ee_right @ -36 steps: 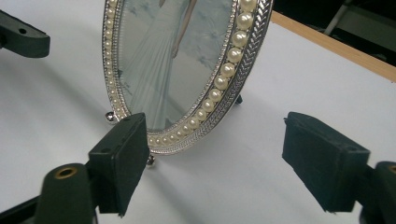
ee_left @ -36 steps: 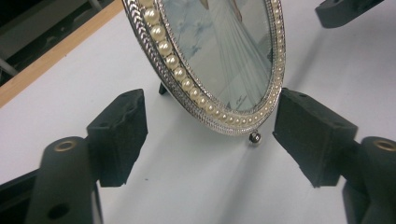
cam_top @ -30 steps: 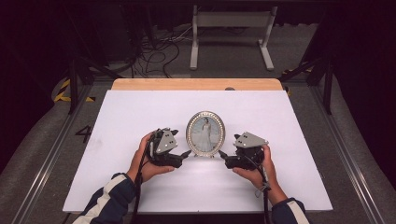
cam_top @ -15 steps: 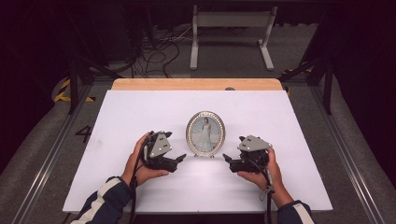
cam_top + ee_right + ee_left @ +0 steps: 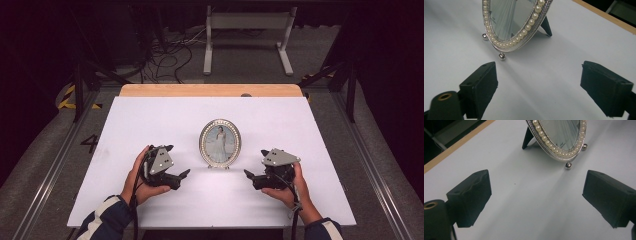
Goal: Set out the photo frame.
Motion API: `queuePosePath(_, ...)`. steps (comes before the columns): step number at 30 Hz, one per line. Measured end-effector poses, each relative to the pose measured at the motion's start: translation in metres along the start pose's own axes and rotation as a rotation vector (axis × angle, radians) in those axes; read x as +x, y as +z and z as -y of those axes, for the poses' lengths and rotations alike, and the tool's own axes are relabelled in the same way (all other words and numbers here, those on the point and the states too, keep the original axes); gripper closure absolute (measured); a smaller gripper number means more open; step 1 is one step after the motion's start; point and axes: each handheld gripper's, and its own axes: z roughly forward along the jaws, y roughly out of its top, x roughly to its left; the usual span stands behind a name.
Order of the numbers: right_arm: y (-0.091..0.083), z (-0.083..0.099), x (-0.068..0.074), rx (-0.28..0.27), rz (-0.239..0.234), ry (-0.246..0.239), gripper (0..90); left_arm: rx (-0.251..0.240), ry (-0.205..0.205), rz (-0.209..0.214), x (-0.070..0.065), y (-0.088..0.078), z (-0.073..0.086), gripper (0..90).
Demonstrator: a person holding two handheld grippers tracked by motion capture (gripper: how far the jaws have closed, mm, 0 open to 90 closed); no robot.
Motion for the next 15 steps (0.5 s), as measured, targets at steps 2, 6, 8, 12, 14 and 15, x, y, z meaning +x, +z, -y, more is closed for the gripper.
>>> queuePosePath(2,-0.002,0.002,-0.002,-0.007,-0.006,0.017,12.0,0.000,0.003,-0.003,-0.001,-0.002,0.002,8.5)
queuePosePath(6,-0.005,0.005,-0.003,-0.012,0.001,0.019,11.4,-0.003,-0.002,0.001,-0.001,-0.007,0.007,7.7)
queuePosePath(8,-0.006,0.005,-0.003,-0.011,0.008,0.018,11.1,-0.003,0.001,0.000,-0.001,-0.009,0.010,7.4)
queuePosePath(12,-0.012,0.007,-0.002,-0.017,0.023,0.018,11.3,0.006,-0.008,-0.011,0.001,-0.015,0.021,7.4)
queuePosePath(14,-0.012,0.008,-0.002,-0.015,0.033,0.014,11.5,0.010,-0.011,-0.013,0.003,-0.018,0.025,7.4)
queuePosePath(15,-0.013,0.009,-0.001,-0.013,0.034,0.012,11.5,0.011,-0.015,-0.014,0.004,-0.020,0.027,7.4)
